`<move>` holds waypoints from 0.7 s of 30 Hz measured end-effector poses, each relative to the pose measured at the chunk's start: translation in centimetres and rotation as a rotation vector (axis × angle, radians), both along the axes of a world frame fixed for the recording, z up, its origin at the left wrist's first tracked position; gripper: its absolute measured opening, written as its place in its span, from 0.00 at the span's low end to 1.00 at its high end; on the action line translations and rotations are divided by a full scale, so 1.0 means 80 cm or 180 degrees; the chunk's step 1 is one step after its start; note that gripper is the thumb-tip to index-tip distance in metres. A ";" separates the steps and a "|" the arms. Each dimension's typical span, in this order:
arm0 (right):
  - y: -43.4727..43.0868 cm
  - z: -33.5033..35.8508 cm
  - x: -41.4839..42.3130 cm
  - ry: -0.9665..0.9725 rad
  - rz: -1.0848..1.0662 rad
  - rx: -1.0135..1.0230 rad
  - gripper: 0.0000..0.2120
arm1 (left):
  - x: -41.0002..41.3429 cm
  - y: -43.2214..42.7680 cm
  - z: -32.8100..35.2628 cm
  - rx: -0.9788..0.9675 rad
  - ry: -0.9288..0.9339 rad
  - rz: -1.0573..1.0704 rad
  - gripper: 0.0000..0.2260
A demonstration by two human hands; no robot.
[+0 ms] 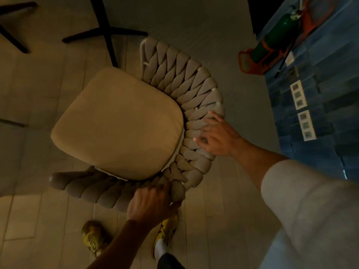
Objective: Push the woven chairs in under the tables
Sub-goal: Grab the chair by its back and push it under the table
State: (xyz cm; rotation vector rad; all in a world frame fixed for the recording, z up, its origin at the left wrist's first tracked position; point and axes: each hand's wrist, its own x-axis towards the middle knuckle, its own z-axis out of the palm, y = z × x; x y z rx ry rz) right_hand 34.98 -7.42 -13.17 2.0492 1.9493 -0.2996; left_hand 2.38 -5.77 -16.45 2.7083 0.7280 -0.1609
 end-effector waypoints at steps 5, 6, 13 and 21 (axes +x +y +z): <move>0.001 -0.005 0.002 -0.0124 0.0098 0.0043 0.29 | -0.009 0.007 -0.008 0.0007 -0.0192 -0.0163 0.29; 0.001 -0.004 -0.002 -0.0220 0.0091 -0.0072 0.30 | -0.012 0.009 -0.003 -0.0036 -0.0154 -0.0214 0.28; 0.008 -0.008 -0.050 -0.0306 -0.0187 -0.0310 0.36 | -0.051 0.051 0.012 0.0258 -0.0434 -0.0433 0.23; 0.015 -0.017 -0.152 -0.0109 -0.0617 0.0040 0.33 | -0.140 0.123 0.019 0.0249 -0.0180 -0.0731 0.27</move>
